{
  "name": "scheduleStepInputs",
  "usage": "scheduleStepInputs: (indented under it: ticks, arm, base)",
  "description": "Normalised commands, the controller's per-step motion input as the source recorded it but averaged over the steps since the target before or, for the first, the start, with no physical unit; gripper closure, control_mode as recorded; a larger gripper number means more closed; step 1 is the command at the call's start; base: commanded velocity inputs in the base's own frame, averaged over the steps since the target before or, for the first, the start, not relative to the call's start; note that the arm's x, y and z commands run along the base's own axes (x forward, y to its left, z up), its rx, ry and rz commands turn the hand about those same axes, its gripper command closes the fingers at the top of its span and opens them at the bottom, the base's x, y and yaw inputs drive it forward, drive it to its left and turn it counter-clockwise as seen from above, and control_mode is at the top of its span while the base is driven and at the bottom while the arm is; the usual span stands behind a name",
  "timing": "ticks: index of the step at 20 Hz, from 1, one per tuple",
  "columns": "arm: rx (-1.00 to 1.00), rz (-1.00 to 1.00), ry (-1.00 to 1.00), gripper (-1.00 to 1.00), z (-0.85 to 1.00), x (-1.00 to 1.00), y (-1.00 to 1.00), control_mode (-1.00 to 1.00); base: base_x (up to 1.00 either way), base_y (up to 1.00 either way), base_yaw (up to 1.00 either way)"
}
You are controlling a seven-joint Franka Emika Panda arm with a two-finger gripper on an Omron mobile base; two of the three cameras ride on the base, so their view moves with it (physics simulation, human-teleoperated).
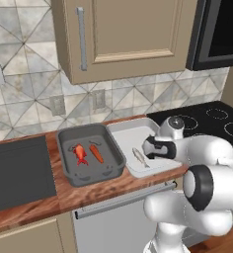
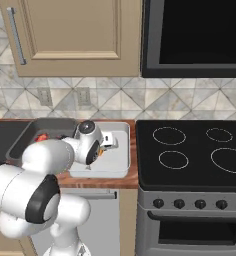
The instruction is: Place one carrot and one fish in each tupperware on the nearby counter, to pack two identical lunches.
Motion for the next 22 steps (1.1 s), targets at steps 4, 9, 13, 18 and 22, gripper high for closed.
scheduleStepInputs:
  ticks: [4,9,13,18,22]
  arm:
    - [0.00,0.00,0.03,-1.00,-0.25,0.39,0.00,-1.00]
    - [0.00,0.00,0.00,-1.00,-0.34,0.37,0.00,-1.00]
    - [0.00,0.00,0.00,-1.00,-0.29,0.35,0.00,-1.00]
    - [0.00,0.00,0.00,-1.00,0.25,-0.11,-0.24,-1.00]
    - [0.00,0.00,0.00,-1.00,0.90,-0.66,-0.52,-1.00]
  base:
    - [0.00,0.00,0.00]
    - [0.00,0.00,0.00]
    - [0.00,0.00,0.00]
    - [0.00,0.00,0.00]
    - [0.00,0.00,0.00]
